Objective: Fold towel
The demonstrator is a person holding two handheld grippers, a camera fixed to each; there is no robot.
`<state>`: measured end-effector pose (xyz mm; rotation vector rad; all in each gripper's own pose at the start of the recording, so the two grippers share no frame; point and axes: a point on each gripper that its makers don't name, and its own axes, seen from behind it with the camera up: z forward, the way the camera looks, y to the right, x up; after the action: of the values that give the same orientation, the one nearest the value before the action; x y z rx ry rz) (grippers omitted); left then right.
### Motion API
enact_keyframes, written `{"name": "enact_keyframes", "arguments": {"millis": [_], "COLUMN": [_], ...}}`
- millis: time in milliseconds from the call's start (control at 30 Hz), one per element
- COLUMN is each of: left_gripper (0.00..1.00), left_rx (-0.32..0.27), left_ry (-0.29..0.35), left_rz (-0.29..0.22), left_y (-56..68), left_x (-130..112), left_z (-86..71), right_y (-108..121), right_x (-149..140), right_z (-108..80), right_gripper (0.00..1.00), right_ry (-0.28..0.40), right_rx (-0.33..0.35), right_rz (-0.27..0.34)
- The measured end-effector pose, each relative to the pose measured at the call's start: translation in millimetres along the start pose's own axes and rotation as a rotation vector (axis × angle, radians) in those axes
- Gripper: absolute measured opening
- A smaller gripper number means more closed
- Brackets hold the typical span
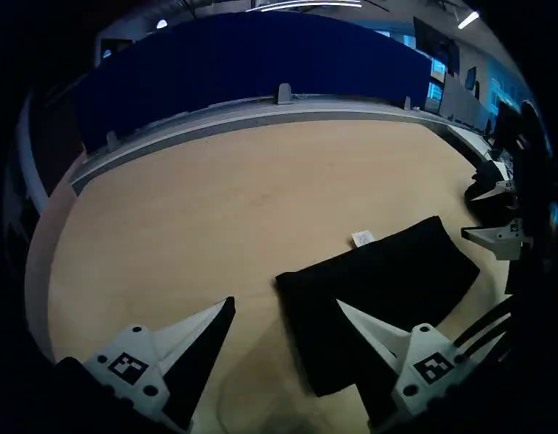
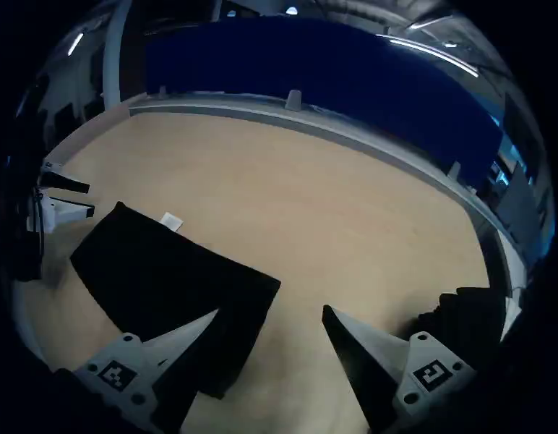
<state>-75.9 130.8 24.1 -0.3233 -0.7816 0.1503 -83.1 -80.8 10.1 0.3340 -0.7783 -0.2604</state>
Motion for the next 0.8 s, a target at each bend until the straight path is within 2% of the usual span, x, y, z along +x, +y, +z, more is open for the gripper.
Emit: {"name": "enact_keyframes", "arguments": {"millis": [267,633,800], "left_gripper": [0.93,0.93,0.93], "left_rx": [0.007,0.001,0.014], "left_ry": [0.004,-0.006,-0.01], "left_rz": [-0.02,-0.057,-0.079], "left_y": [0.8,6.2,3.6], "left_x": [-9.5,-40.2,-49.2], "left_z": [-19.8,-53.7,-65.3], "right_y": [-5.0,-17.5,-20.9], "right_x": [-6.7,-31.9,-39.7], "right_z": [-19.2,-49.1,-53.5], "right_gripper": [1.0,1.0,1.0], "right_ry": [0.005,0.002,-0.004], "right_rx": [0.002,0.014,0.037], "right_rz": [-0.007,-0.005,-0.024]}}
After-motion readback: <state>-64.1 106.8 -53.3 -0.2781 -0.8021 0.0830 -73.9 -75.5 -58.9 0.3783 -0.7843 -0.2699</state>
